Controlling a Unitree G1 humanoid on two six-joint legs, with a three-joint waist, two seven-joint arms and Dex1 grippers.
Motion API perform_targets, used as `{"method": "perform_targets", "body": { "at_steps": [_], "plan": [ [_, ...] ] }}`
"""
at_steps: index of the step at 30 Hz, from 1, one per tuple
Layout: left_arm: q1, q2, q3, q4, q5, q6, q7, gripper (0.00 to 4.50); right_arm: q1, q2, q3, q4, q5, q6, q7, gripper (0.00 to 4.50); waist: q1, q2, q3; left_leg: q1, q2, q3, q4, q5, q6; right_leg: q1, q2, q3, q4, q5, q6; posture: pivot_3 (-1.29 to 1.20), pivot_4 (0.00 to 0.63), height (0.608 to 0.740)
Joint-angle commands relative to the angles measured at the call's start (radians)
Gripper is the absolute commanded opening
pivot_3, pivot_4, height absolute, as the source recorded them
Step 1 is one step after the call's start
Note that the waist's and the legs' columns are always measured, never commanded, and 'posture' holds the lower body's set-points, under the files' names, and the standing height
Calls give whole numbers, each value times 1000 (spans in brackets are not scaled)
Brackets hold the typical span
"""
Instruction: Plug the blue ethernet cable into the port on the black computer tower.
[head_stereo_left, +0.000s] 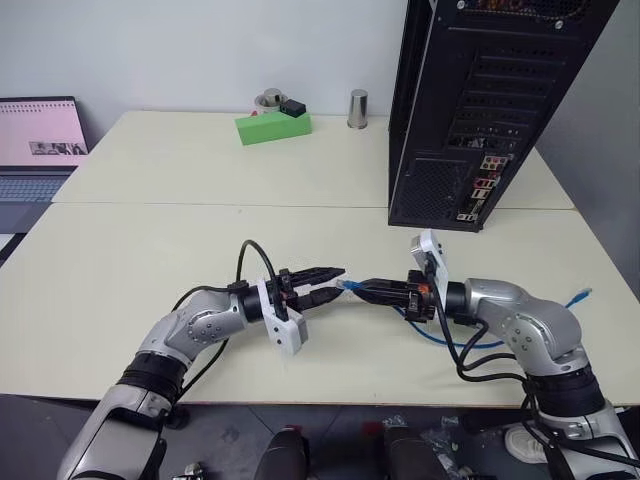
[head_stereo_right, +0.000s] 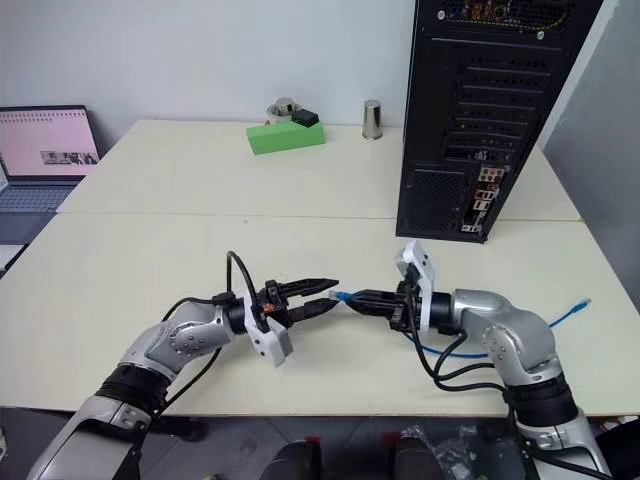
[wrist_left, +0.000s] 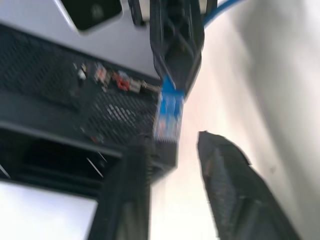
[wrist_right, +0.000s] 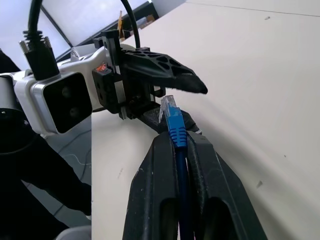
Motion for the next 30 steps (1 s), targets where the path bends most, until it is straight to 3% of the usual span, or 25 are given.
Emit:
{"method": "perform_targets", "body": {
  "at_steps": [1,9,17,24,30],
  "plan": [
    [54,-15,-1,-37,-197,197,-115,2731,3,-48,-55,-31,-40,-63,-20,0,0,0,0,0,0,0,0,0,0,0,0,0,0,0,0,0,150,740],
    [69,-179,44,-278,-485,806,-216,4315,57,-46,-197,0,-173,-161,-267,0,4,0,0,-1,0,-1,0,0,0,1,0,0,0,0,0,0,150,740],
    [-3,-337,49,-460,-559,1226,-142,4315,55,83,-250,-15,-360,-207,-629,0,-8,0,0,0,0,-1,0,0,0,0,1,0,1,0,0,0,150,740],
    [-70,-431,61,-479,-547,1376,-56,4315,-24,243,-341,-60,-369,-112,-875,0,-7,0,0,0,0,0,0,0,0,0,1,1,1,0,0,0,150,740],
    [-110,-469,73,-474,-556,1408,-50,4315,-106,275,-389,-31,-362,-70,-956,0,-2,0,-1,-1,0,0,0,0,0,0,0,1,0,0,0,0,150,740]
  ]
}}
